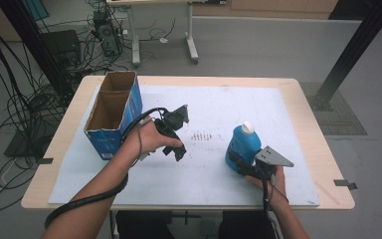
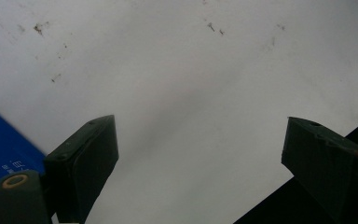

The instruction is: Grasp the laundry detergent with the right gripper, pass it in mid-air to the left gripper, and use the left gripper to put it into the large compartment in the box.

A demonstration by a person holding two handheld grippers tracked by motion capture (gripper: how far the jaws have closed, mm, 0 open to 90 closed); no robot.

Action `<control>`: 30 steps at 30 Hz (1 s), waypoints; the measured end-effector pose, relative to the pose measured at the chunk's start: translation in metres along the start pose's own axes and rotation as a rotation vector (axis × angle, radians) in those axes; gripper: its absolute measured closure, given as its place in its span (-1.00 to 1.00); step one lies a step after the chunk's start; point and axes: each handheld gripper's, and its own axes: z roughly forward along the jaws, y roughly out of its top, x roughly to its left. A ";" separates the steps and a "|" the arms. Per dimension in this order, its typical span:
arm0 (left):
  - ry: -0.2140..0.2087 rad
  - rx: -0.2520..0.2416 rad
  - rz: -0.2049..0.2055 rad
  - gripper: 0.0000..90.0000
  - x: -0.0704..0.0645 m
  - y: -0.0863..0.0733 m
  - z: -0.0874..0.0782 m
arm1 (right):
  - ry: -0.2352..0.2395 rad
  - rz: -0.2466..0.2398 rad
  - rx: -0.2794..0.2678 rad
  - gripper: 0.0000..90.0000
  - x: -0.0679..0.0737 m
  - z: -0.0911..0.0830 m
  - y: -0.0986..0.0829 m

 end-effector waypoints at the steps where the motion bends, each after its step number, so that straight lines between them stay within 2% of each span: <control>1: 0.001 -0.001 -0.001 -0.75 0.000 0.000 0.000 | 0.000 0.001 0.000 -0.07 0.000 0.000 0.000; 18: 0.004 -0.012 0.007 -0.75 -0.001 -0.002 -0.005 | 0.004 0.003 0.009 -0.06 -0.001 0.000 0.001; 22: 0.006 -0.013 0.014 -0.75 0.000 -0.002 -0.010 | 0.024 0.038 0.018 -0.06 -0.006 0.001 0.005; 30: 0.027 -0.021 0.037 -0.75 -0.002 0.004 -0.025 | 0.080 0.032 0.030 -0.06 -0.016 0.002 0.025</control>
